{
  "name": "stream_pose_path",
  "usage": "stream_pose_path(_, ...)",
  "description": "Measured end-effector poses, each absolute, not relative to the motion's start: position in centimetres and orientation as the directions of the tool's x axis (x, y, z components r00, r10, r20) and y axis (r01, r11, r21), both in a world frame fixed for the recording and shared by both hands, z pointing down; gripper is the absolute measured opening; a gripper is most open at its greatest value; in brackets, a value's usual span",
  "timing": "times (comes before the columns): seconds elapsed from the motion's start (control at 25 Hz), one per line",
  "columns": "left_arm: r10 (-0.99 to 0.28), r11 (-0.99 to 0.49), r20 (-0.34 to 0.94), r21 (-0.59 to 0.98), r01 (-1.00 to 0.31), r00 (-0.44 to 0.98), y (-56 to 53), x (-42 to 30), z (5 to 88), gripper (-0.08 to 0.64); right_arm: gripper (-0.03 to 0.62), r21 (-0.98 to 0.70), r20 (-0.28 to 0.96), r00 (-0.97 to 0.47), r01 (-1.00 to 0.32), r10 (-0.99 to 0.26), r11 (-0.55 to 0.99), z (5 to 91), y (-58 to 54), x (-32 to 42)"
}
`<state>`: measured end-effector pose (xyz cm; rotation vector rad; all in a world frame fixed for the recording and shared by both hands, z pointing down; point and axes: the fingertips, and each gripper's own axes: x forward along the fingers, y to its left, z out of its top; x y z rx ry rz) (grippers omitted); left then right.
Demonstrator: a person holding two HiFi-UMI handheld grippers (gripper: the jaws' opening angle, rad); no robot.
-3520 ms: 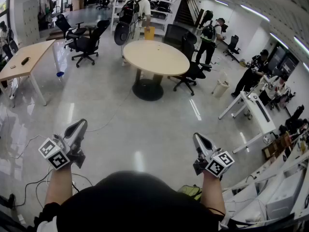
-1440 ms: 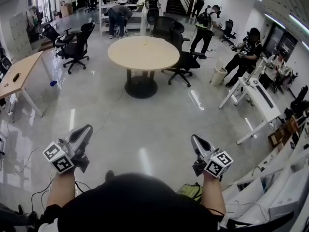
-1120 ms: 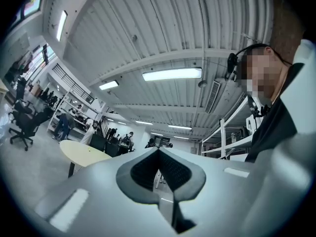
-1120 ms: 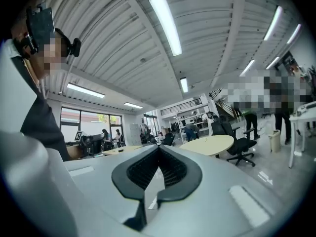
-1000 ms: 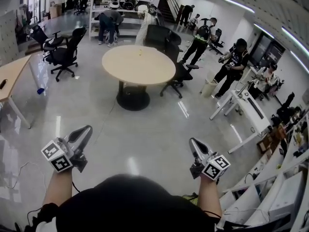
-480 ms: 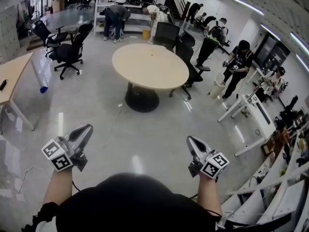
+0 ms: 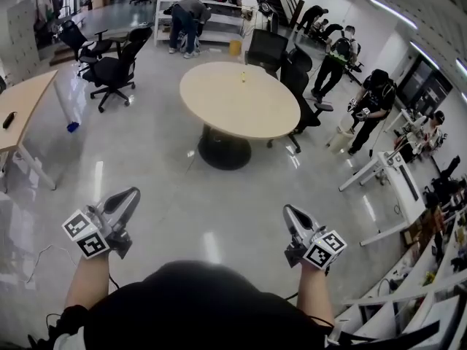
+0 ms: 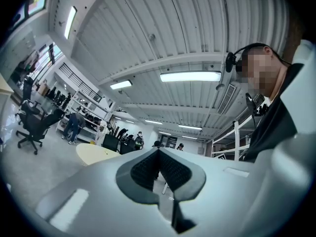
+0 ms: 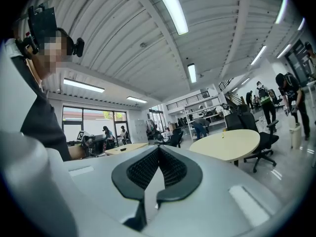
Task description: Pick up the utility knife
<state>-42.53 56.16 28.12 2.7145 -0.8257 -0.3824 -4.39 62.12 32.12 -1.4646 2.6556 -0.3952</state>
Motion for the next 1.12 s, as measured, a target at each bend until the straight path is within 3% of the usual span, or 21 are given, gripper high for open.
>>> stream_pose_path(0.4,-0.674,-0.726,-0.162,0.329,-0.604,0.721,49.1,-33.5,27.7,-0.008,0.014,-0.282,0.029,-0.629,-0.751,-0.777,0.597,32.8,50.4,5.9)
stream_pose_path(0.8,-0.632,-0.766,-0.181,0.290,-0.574,0.753,41.7,-17.7,25.8,-0.008,0.014,-0.260,0.012,-0.657,-0.730,-0.754,0.632,31.9,42.2,19.2)
stream_pose_path(1.12,-0.612,-0.774,-0.144,0.311,-0.551,0.778,36.7,-11.6,26.6,-0.008,0.014,-0.286,0.023,-0.616,-0.759,-0.787,0.585,33.1,39.5,25.9)
